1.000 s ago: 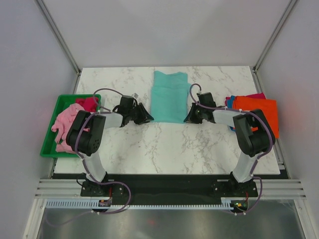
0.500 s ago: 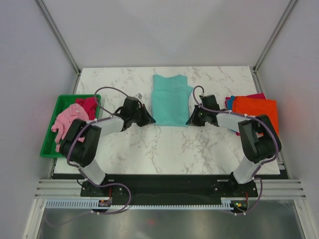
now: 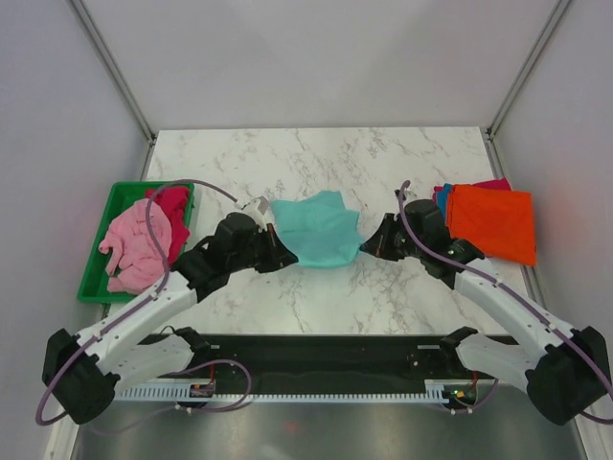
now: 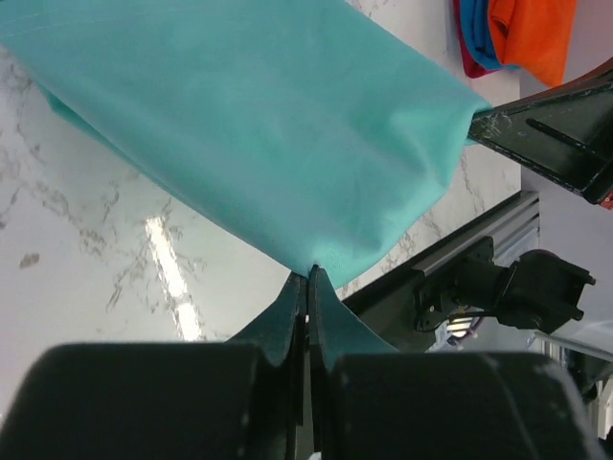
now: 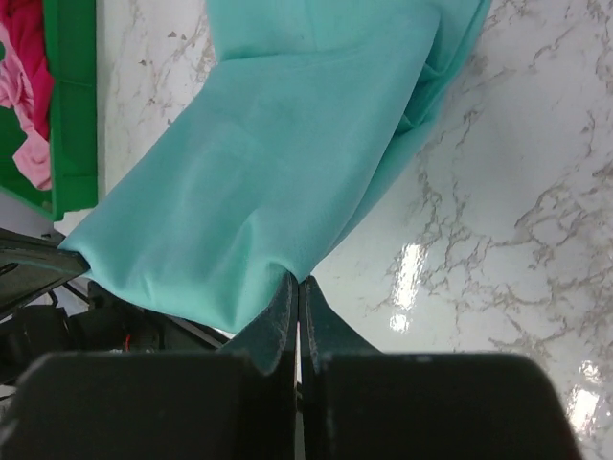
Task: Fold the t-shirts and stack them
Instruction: Fold the tshirt
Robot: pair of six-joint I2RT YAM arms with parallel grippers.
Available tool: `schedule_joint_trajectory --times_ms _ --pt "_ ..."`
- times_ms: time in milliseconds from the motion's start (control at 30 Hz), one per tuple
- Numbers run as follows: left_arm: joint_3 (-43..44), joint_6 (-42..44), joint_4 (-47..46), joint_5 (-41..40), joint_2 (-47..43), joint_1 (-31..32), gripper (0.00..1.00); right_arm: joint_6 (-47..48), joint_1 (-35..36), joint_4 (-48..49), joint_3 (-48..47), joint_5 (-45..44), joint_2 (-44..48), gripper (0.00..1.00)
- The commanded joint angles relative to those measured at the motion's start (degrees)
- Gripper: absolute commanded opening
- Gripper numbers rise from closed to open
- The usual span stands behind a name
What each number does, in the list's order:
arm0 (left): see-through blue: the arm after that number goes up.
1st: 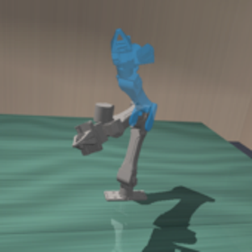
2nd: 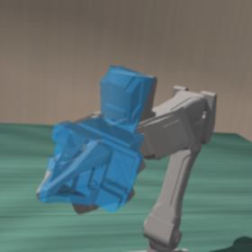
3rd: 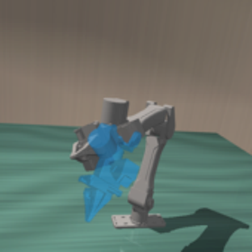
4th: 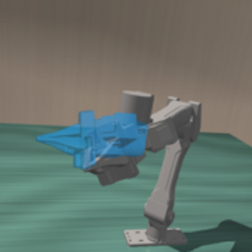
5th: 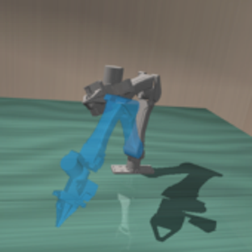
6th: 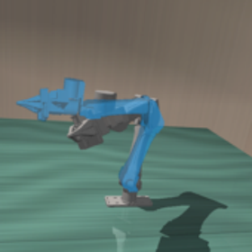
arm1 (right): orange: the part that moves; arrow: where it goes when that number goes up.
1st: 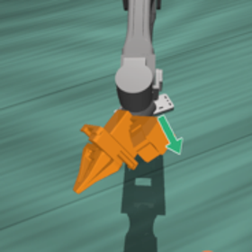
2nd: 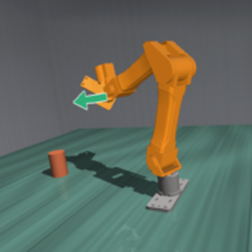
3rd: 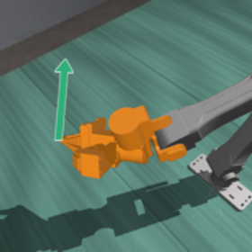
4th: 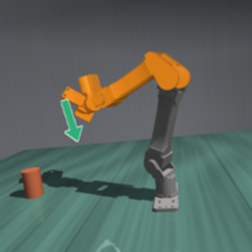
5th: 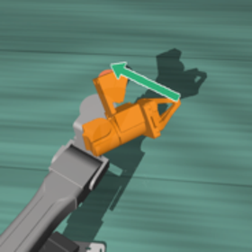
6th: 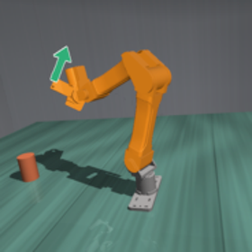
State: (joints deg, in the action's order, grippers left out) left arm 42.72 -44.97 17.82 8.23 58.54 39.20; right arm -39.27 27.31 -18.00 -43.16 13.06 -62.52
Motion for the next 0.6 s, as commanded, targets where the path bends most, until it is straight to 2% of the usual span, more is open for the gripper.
schedule_joint_trajectory --times_ms 0,100,233,433,567 --pt "-0.9 -4.3 9.9 -3.8 -6.7 0.6 0.02 -3.7 1.8 -6.5 0.6 -3.8 6.1 0.0" --pt "0.0 -4.9 12.8 -5.1 -11.0 0.6 0.02 -4.6 2.5 -8.5 -1.0 -4.4 9.2 0.0" --pt "1.3 -4.8 14.3 -5.6 -11.3 0.6 0.02 -4.2 3.1 -10.1 -3.7 -5.1 8.1 0.0" --pt "5.8 -3.5 14.8 -6.5 -5.1 0.2 0.02 -1.7 3.1 -11.0 -9.6 -6.9 1.8 0.0" --pt "9.4 -2.3 15.5 -5.8 -1.2 -2.9 0.02 0.0 3.1 -11.2 -13.6 -7.4 -3.4 0.0"
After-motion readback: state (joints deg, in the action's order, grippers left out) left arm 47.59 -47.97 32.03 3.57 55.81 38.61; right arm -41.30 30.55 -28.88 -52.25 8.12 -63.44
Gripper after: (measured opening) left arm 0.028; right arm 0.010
